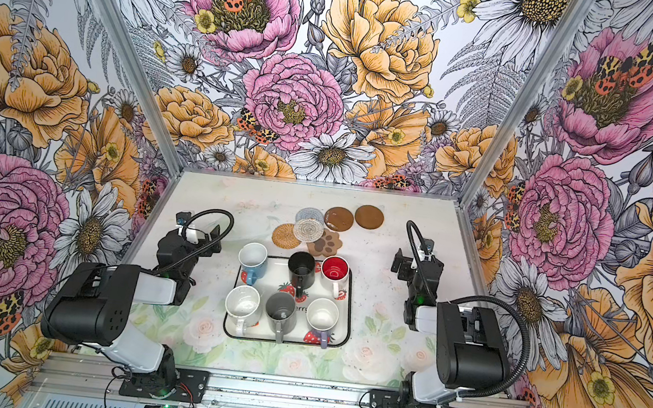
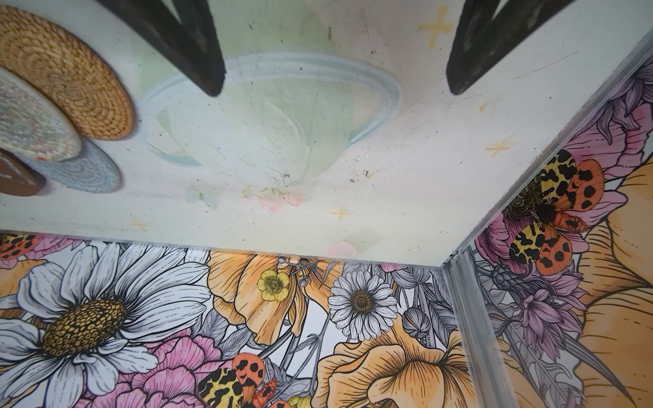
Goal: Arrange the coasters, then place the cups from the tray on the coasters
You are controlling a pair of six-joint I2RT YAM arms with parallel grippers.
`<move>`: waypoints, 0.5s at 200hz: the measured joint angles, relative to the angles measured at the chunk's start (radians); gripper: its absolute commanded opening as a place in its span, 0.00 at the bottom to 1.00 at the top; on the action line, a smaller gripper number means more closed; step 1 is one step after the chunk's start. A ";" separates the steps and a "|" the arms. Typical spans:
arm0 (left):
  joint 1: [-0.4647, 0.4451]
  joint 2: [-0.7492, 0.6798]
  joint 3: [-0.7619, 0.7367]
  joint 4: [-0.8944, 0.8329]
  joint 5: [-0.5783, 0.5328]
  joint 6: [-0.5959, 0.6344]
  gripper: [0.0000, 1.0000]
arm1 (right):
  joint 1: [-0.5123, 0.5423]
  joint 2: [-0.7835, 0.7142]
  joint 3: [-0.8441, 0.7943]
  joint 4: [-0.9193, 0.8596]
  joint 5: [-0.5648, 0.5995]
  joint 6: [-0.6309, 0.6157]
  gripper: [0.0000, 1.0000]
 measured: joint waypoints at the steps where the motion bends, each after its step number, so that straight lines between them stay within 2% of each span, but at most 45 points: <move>1: 0.000 0.000 0.000 0.000 0.000 0.000 0.99 | 0.000 0.000 0.000 0.000 0.000 0.000 0.98; 58: 0.000 -0.001 0.000 -0.002 0.002 0.000 0.99 | 0.003 -0.002 0.005 -0.017 0.013 -0.007 0.90; 78: -0.003 -0.051 0.005 -0.078 0.003 0.000 0.98 | 0.013 -0.036 0.094 -0.217 0.057 -0.002 0.88; 100: -0.019 -0.166 0.069 -0.253 -0.008 -0.005 0.96 | 0.013 -0.084 0.300 -0.465 0.095 0.013 0.87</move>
